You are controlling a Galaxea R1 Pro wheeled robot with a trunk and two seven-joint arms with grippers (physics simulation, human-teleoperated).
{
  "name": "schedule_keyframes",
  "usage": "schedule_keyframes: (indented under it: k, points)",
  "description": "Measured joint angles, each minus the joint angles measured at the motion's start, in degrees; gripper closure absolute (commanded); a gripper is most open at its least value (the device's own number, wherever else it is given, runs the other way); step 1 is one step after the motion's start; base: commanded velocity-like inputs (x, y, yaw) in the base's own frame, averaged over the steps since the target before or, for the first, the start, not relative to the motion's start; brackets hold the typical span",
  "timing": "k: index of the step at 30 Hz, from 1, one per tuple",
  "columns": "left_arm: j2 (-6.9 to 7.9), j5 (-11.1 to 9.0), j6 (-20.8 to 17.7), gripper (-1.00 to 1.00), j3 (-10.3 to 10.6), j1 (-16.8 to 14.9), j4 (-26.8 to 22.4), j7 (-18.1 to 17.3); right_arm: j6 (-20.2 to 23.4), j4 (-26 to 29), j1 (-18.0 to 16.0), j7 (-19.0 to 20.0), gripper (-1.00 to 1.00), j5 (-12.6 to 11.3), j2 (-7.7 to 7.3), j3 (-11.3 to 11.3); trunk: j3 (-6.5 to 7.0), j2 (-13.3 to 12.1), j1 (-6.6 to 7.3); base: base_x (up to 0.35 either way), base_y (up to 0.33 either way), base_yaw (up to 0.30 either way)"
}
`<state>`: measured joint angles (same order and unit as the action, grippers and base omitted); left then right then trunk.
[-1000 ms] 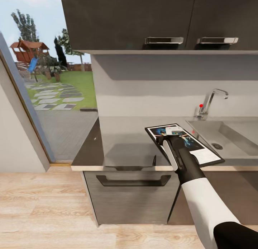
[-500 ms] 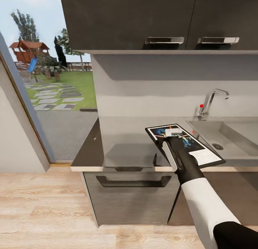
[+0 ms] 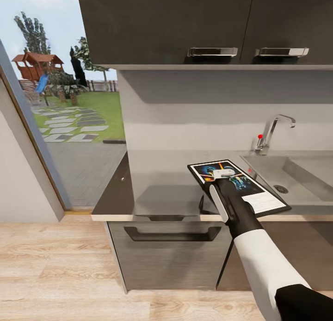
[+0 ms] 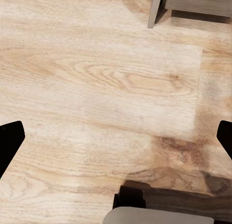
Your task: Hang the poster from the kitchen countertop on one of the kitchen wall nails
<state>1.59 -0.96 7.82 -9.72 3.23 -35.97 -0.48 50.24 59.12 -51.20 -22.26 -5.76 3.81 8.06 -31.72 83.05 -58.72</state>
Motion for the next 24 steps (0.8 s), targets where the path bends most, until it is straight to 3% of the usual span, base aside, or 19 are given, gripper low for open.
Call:
schedule_keyframes:
  k: [24]
  points:
    - [0.00, -0.01, -0.01, -1.00, 0.00, 0.00, 0.01, 0.00, -0.22, -1.90, -0.03, 0.06, -1.00, 0.34, -0.18, 0.04, 0.01, 0.01, 0.01, 0.000, 0.000, 0.000]
